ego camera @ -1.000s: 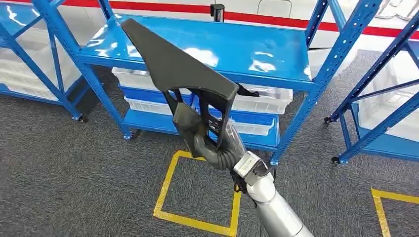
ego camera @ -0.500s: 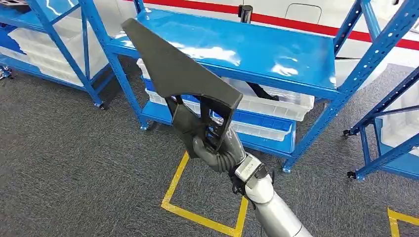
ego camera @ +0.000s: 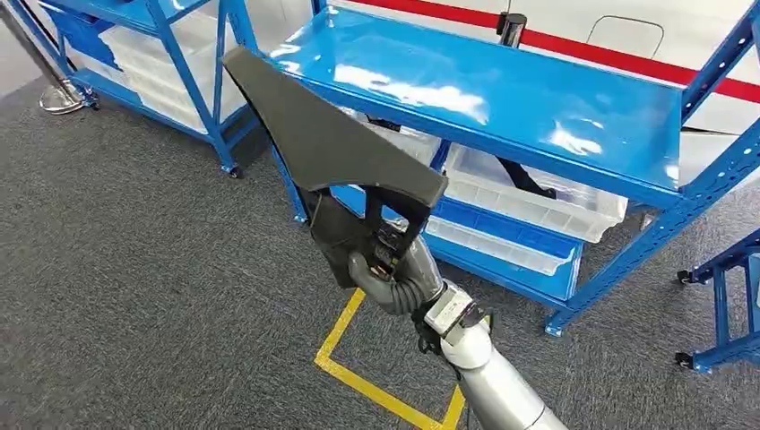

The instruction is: Take the parts from the cabinet and place them on the table.

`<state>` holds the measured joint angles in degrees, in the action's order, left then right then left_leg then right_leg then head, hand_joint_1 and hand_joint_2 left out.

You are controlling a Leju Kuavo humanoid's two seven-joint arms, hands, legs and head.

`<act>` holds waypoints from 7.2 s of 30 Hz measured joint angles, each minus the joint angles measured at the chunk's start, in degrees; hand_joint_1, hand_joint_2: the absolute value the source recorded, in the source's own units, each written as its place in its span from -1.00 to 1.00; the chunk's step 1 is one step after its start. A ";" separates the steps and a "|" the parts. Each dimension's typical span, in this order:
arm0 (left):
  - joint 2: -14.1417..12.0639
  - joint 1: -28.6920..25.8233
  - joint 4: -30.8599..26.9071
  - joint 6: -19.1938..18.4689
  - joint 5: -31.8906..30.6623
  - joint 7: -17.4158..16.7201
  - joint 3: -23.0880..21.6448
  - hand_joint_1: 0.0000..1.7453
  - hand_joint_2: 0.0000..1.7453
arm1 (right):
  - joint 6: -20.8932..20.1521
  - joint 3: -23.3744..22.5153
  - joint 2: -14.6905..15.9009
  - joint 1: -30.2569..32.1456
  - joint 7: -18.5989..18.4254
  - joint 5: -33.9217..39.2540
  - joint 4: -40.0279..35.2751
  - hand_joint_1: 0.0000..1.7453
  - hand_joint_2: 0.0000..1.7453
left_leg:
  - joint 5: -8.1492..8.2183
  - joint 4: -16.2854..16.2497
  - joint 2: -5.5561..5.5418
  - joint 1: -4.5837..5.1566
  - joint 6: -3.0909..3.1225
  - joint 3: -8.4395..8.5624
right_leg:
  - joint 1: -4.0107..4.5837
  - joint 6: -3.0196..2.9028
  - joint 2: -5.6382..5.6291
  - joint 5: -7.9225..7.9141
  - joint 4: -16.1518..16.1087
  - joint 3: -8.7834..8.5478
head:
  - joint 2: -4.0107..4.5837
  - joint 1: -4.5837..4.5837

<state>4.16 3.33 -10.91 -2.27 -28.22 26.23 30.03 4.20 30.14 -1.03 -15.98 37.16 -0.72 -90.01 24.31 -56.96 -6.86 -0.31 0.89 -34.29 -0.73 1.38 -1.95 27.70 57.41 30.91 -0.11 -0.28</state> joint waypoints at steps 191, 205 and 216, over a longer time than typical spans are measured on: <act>0.81 0.05 -0.48 8.42 -2.80 2.25 9.97 -1.00 1.00 | -7.93 -5.90 -2.80 2.10 -3.61 -0.17 -8.68 1.00 1.00 | 8.53 -19.04 6.66 -0.50 -1.50 -9.65 | -0.44 -1.80 1.98 -0.09 1.51 1.79 | 0.00 0.46; 0.67 0.27 -0.48 7.56 -3.13 1.79 10.01 -1.00 1.00 | -7.58 -6.91 -3.13 2.07 -4.17 -0.48 -8.68 1.00 1.00 | 0.87 -1.57 6.70 0.81 0.04 -1.09 | 0.54 -1.15 2.91 0.36 1.11 1.37 | 0.00 0.35; 0.74 0.31 -0.50 7.19 -3.83 1.53 10.01 -1.00 1.00 | -7.41 -7.08 -3.54 1.95 -4.44 -0.98 -8.81 1.00 1.00 | -0.08 2.03 6.61 0.00 2.61 1.54 | -0.16 0.28 2.66 0.76 1.60 1.24 | 0.00 0.17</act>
<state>4.90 3.65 -11.41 4.92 -32.04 27.76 40.04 -3.21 23.06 -4.57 -14.02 32.72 -1.71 -98.82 24.23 -54.94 -0.25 -0.31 3.50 -32.75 -0.90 1.66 0.71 28.46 59.01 32.15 -0.11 -0.11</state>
